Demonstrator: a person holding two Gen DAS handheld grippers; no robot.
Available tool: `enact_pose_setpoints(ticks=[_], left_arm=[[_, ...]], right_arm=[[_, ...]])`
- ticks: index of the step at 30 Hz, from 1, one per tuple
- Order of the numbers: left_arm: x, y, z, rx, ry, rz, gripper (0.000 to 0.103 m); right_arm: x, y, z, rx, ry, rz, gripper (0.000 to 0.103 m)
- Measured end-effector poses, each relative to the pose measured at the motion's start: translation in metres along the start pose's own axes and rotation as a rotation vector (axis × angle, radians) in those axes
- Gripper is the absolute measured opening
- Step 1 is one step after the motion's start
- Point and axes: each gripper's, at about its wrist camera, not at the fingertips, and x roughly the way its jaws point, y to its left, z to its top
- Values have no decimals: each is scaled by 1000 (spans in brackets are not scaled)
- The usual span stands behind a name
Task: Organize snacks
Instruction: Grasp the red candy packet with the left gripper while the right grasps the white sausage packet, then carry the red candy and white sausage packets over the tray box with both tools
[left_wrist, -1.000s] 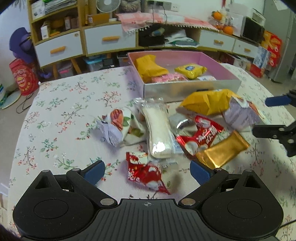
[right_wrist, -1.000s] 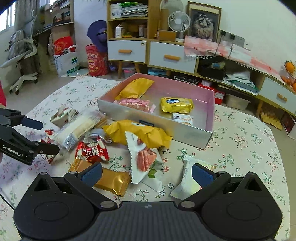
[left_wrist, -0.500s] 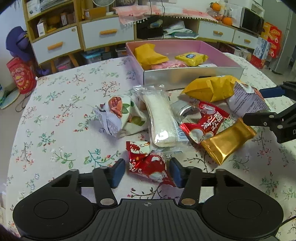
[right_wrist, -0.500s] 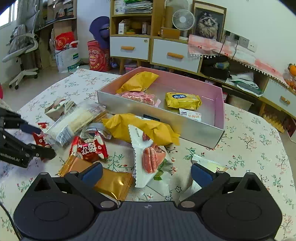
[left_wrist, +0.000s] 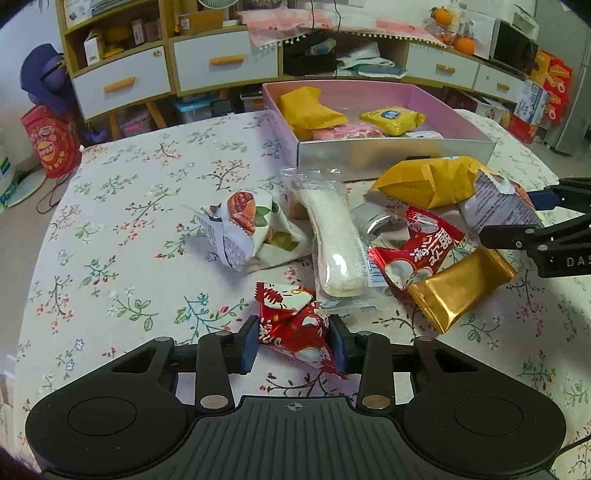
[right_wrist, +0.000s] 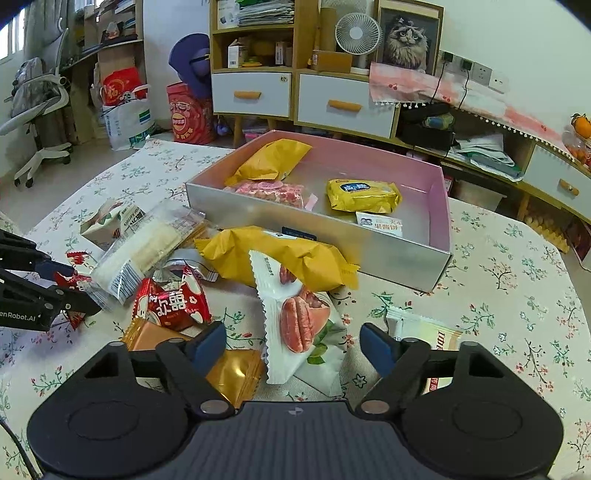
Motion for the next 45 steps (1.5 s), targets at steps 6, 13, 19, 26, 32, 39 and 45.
enact_pose_setpoints(ticks=[6,13,19,26,32,39,45], left_arm=[[-2,1,0,1,6,10,35],[-9,2,1,-6,-9,6,35],[-18,7,2,-22,-25,-9,34],[-32,18,5,-69,-52,-19,34],[-42,23,17,-125,-98,-19,34],[-43,9,39,-161,-142,-12,34],[-38,-8,63,-148,-160,-16,34]], right_arm=[[3,-3,0,4,11,-7,20],[3,-12,2,76,9,21,15],[-3,-14,6,95,4,35,13],[-20,-20,12,129,-24,51,13],[-33,-34,22,198,-68,55,13],[-43,-46,48,257,-172,19,13],[-35,-57,68,298,-237,6,13]])
